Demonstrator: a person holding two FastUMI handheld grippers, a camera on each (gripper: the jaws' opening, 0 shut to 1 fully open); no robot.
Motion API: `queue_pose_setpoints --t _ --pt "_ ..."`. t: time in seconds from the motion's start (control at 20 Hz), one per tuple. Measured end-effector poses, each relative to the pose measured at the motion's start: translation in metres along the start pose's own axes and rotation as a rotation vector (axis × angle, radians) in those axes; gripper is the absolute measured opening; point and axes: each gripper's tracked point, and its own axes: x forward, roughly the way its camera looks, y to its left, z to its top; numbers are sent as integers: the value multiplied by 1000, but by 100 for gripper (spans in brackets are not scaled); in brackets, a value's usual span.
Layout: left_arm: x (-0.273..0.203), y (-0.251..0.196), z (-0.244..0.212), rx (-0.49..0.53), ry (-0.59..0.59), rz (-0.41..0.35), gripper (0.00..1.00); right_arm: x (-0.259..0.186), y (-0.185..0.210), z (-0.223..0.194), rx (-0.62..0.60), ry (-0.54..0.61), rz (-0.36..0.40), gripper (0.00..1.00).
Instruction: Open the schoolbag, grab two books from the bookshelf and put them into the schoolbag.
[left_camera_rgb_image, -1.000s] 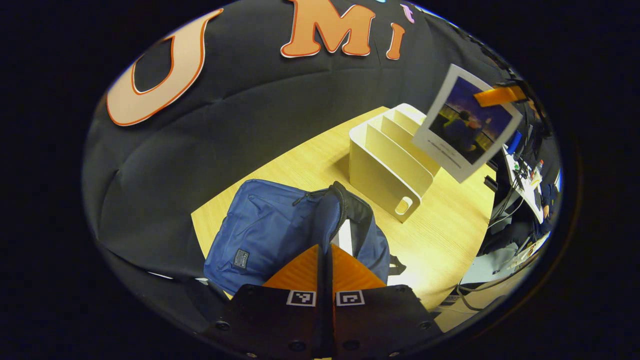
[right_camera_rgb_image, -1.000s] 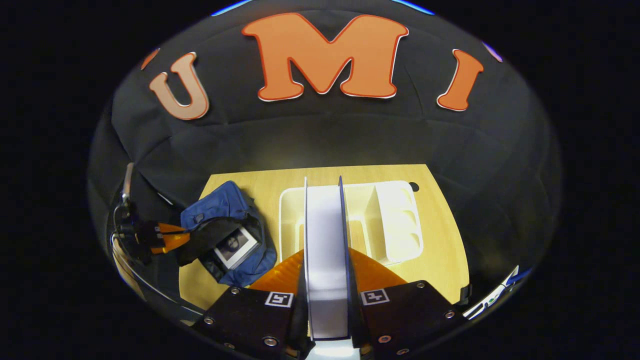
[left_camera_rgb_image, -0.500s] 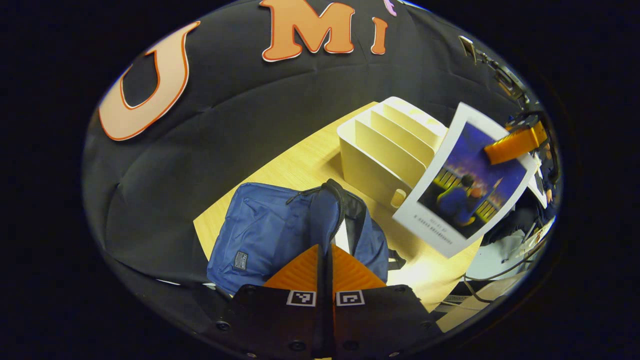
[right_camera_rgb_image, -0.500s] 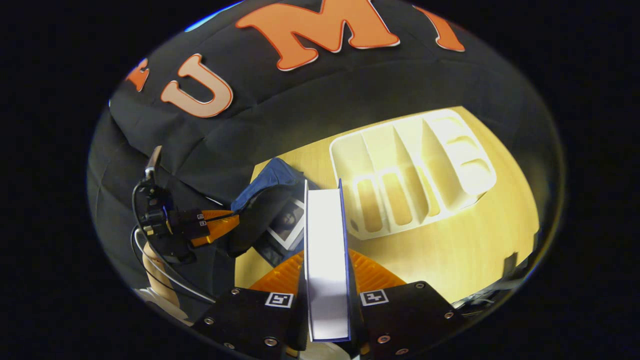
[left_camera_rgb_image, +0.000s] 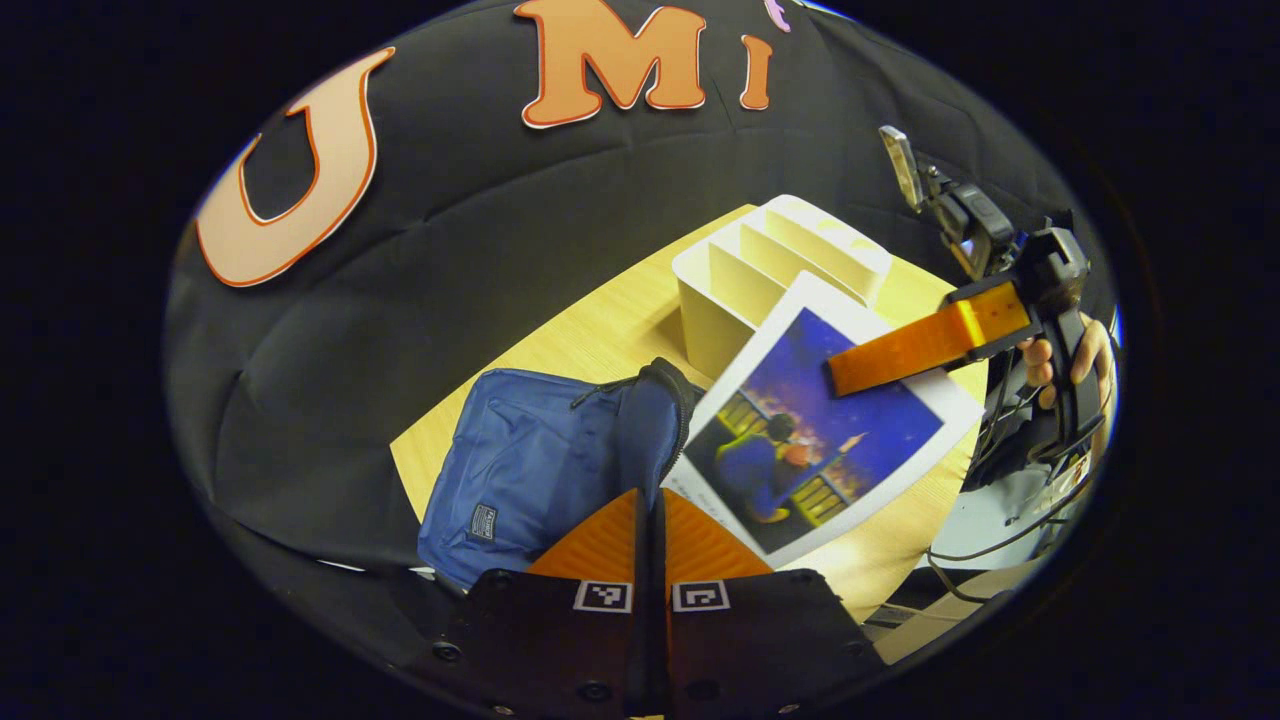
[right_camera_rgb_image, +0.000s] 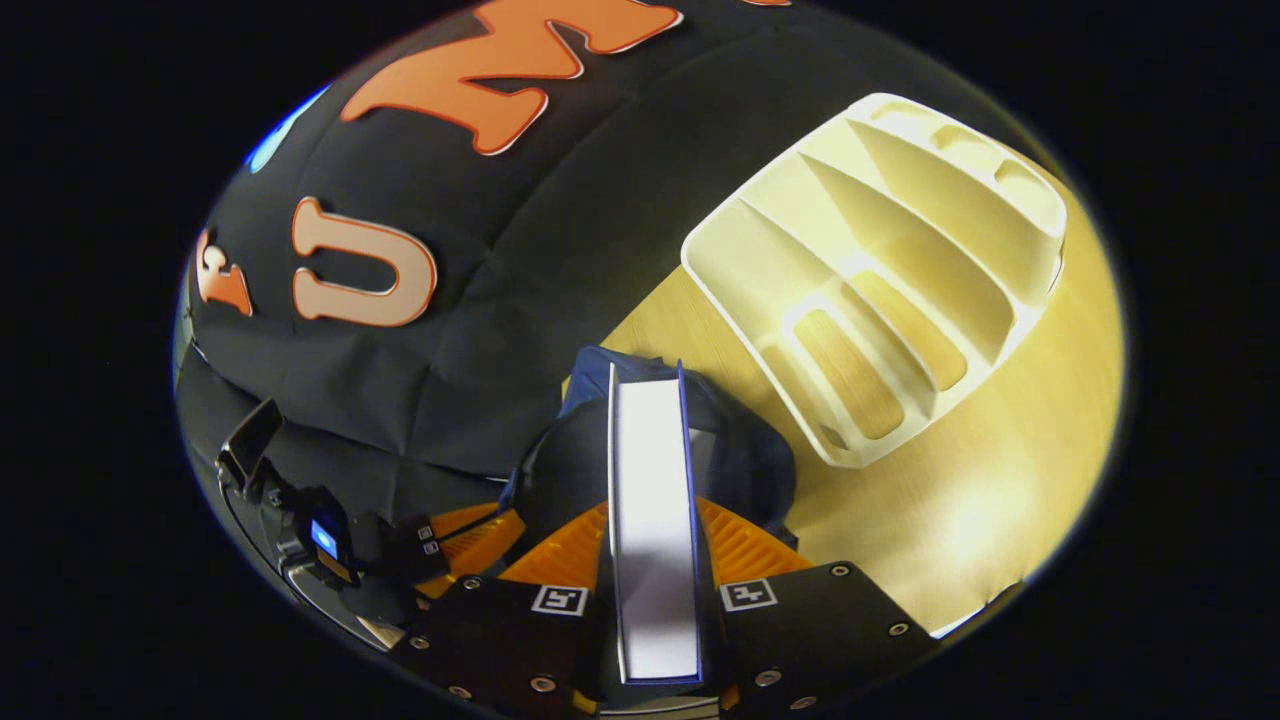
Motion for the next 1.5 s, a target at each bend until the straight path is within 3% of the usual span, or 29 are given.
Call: queue_pose_setpoints --t 0.2,0.25,0.3,0.4,0.55,0.8,0.9,1.05,1.1,1.15,1.25,1.5 --pt "0 -1 4 -5 -1 -1 1 51 -9 -12 87 -66 34 33" --pt "0 0 4 -6 -1 0 1 61 -6 -18 109 -77 53 43" --pt "1 0 7 0 -5 -3 1 70 -5 -23 141 -96 73 33" --pt "-4 1 14 7 -16 -2 1 83 -1 -26 195 -152 94 34" --pt "-8 -2 22 19 -30 -11 1 104 11 -34 179 -201 105 33" --pt "-7 -12 29 34 -37 -36 0 143 29 -80 196 -82 79 34" --pt "-6 -8 30 16 -37 -34 1 156 20 -83 147 -51 2 39" --pt "-5 -2 23 -25 -30 -31 1 144 3 -91 84 14 -131 62" --pt "-5 0 21 -36 -28 -32 1 139 5 -92 76 38 -135 48" --pt "-4 1 19 -43 -28 -29 1 142 3 -98 61 69 -153 81" --pt "-4 4 18 -54 -29 -26 0 136 -4 -102 12 120 -191 95" --pt "-3 1 10 -83 -31 -30 1 111 -19 -91 -60 157 -201 97"
